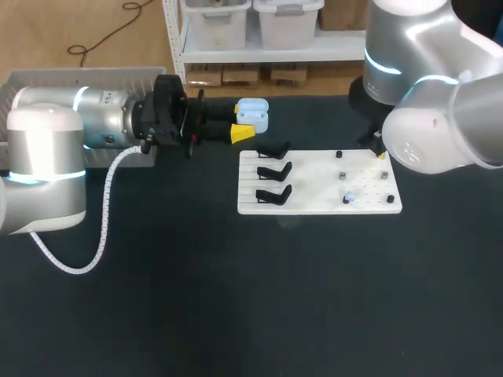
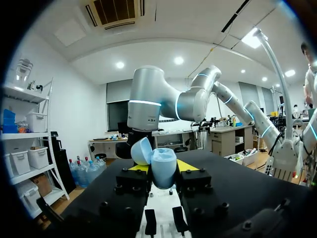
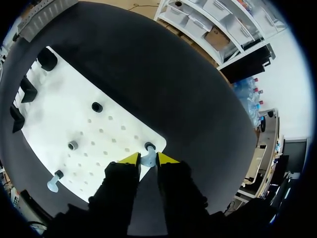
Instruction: Pick up each earbud case from the left stands, insert the matching earbuds, close the lid, and place the case in the box.
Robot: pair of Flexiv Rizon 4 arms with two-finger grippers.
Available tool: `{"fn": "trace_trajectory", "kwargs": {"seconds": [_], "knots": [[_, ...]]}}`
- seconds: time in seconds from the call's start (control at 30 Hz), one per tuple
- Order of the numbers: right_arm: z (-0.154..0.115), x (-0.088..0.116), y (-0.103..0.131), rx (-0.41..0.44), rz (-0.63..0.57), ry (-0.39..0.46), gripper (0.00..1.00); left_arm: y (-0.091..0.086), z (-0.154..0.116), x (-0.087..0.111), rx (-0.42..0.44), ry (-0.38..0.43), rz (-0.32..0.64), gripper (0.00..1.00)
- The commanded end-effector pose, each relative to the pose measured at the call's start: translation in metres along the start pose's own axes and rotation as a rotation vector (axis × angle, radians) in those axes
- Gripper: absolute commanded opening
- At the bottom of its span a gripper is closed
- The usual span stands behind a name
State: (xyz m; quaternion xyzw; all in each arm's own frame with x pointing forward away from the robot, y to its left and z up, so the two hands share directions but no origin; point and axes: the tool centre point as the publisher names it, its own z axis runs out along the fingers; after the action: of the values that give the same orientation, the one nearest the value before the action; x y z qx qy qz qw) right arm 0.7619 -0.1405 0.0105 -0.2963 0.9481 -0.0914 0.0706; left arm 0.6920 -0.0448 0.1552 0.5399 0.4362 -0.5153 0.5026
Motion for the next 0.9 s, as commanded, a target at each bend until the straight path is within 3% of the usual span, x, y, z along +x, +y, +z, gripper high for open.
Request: {"fn": "trace_trajectory", "kwargs": {"seconds": [0.03,0.2,0.4,0.7,0.8,0.9], "knots": [[-0.011,0.005,0.003,0.021,0.004,-0.007,0.00,0.001,0.000,0.001,0.001,-0.001,0.001,0.00],[-0.034,0.010,0.009,0.050,0.017,-0.016,0.00,0.001,0.000,0.001,0.001,-0.001,0.001,0.00],[-0.082,0.018,0.027,0.071,0.061,0.006,0.00,0.001,0.000,0.001,0.001,-0.001,0.001,0.00],[-0.172,0.010,0.079,-0.008,0.232,0.130,0.00,0.001,0.000,0.001,0.001,-0.001,0.001,0.00],[-0.193,0.009,0.098,-0.059,0.279,0.186,0.00,0.001,0.000,0.001,0.001,-0.001,0.001,0.00],[-0.209,0.005,0.117,-0.050,0.288,0.205,0.00,0.001,0.000,0.001,0.001,-0.001,0.001,0.00]]}}
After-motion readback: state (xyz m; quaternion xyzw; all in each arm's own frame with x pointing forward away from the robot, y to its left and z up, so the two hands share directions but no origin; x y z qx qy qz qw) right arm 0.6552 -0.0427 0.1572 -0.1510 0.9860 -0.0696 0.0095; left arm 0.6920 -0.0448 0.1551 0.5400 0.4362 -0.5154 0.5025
